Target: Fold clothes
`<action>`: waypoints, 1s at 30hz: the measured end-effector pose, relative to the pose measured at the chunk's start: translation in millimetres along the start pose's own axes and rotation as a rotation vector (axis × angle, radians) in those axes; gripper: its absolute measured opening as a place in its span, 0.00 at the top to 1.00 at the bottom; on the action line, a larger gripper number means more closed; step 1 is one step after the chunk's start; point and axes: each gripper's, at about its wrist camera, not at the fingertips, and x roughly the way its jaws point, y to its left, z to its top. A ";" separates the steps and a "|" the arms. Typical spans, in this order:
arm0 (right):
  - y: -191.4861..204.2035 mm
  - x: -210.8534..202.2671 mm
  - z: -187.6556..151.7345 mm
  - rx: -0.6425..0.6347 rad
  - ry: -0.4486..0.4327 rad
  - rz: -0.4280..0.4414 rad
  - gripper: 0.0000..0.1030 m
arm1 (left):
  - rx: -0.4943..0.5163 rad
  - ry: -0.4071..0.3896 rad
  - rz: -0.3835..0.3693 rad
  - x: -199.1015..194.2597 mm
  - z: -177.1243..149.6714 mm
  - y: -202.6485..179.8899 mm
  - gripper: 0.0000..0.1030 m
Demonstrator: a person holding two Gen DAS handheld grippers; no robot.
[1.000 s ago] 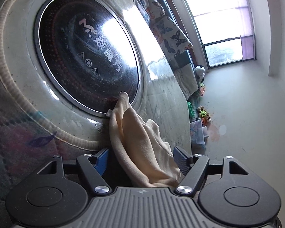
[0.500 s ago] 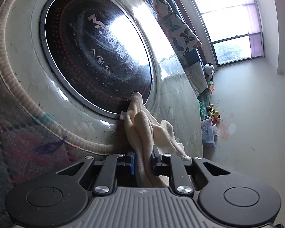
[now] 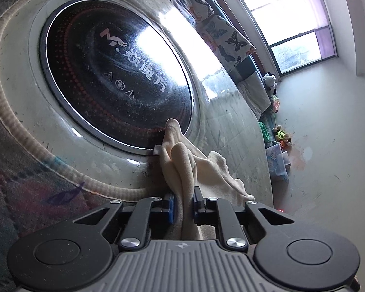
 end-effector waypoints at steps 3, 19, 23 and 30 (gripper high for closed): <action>-35.9 5.9 -6.9 0.115 0.009 -0.058 0.77 | 0.021 -0.002 0.015 2.2 0.3 -4.4 0.85; -72.2 32.3 -30.9 0.333 0.019 -0.028 0.81 | 0.178 -0.030 0.091 -1.3 -4.4 -28.8 0.86; -66.9 26.6 -29.8 0.326 -0.002 -0.025 0.90 | 0.243 -0.046 0.116 -2.7 -6.2 -42.9 0.87; -70.6 -11.9 -16.7 0.297 -0.102 -0.063 0.91 | 0.378 -0.042 0.096 9.3 -12.7 -90.0 0.88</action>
